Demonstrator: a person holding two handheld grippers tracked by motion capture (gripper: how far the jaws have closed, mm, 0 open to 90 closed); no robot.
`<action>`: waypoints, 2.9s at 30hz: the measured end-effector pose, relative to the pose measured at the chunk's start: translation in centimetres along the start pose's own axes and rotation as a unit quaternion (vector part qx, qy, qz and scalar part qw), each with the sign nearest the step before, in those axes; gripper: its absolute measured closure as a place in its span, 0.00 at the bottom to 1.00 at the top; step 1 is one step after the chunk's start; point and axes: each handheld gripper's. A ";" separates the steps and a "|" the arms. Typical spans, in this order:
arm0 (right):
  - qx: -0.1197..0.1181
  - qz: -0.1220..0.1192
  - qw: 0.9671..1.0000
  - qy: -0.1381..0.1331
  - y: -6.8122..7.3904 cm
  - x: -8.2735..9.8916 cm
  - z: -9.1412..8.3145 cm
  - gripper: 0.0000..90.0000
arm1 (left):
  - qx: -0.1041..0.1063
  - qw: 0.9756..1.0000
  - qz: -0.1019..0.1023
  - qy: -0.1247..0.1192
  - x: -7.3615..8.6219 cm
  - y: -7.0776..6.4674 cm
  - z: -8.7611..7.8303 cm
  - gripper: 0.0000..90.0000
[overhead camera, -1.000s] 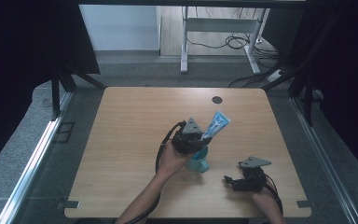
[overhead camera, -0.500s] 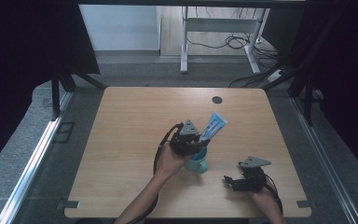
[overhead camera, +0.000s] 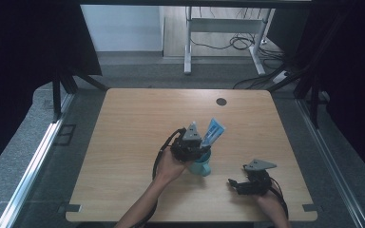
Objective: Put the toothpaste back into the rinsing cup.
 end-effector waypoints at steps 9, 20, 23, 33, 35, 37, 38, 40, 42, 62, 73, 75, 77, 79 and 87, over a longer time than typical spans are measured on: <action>0.000 0.000 1.000 0.000 0.0 0.0 0.0 0.15 | -0.003 1.000 -0.003 0.007 0.3 0.2 0.0 0.76; 0.000 0.000 1.000 0.000 0.0 0.0 0.0 0.15 | -0.004 1.000 0.000 0.004 0.1 0.1 -0.5 0.69; 0.000 0.000 1.000 0.000 0.0 0.0 0.0 0.15 | -0.001 1.000 -0.002 -0.001 0.0 0.2 -0.7 0.64; 0.000 -0.001 1.000 0.001 0.0 0.0 0.0 0.15 | -0.003 1.000 -0.006 0.007 0.4 0.1 -1.3 0.53; 0.000 -0.001 1.000 0.001 0.0 0.0 0.0 0.15 | -0.006 1.000 -0.007 0.011 0.4 0.0 -1.5 0.51; -0.001 0.000 1.000 0.001 0.0 0.0 0.0 0.15 | -0.007 1.000 -0.008 0.014 0.4 0.0 -1.6 0.48; -0.001 0.000 1.000 0.001 0.0 0.0 0.0 0.15 | -0.007 1.000 -0.009 0.017 0.3 0.0 -1.6 0.46; -0.001 -0.001 1.000 0.001 0.0 0.0 0.0 0.15 | -0.008 1.000 -0.012 0.021 0.3 0.1 -1.8 0.42; -0.001 0.000 1.000 0.001 0.0 0.0 0.0 0.15 | -0.009 1.000 -0.015 0.022 0.4 0.1 -1.9 0.39; -0.001 0.000 1.000 0.002 0.0 0.0 0.0 0.15 | -0.029 0.999 -0.033 0.011 1.3 0.6 -4.8 0.16; 0.000 0.000 1.000 0.001 0.0 0.0 0.0 0.15 | -0.032 0.998 -0.044 0.003 2.5 1.3 -6.7 0.15; 0.001 0.000 1.000 0.001 0.0 0.0 0.0 0.15 | -0.033 0.998 -0.046 0.002 2.7 1.4 -6.8 0.14; 0.000 0.001 1.000 0.001 0.0 0.0 0.0 0.15 | -0.038 0.998 -0.048 0.001 3.1 1.6 -7.3 0.14; 0.001 0.000 1.000 0.001 0.0 0.0 0.0 0.15 | -0.040 0.998 -0.050 0.000 3.3 1.7 -7.5 0.13; 0.001 0.002 1.000 0.000 0.0 0.0 0.0 0.15 | -0.065 0.996 -0.061 -0.007 5.2 2.6 -8.6 0.07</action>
Point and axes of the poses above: each handheld gripper's, and its own axes: z roughly forward along the jaws, x roughly out of its underside, y roughly to its left, and after that the axes turned 15 degrees about -z, right-handed
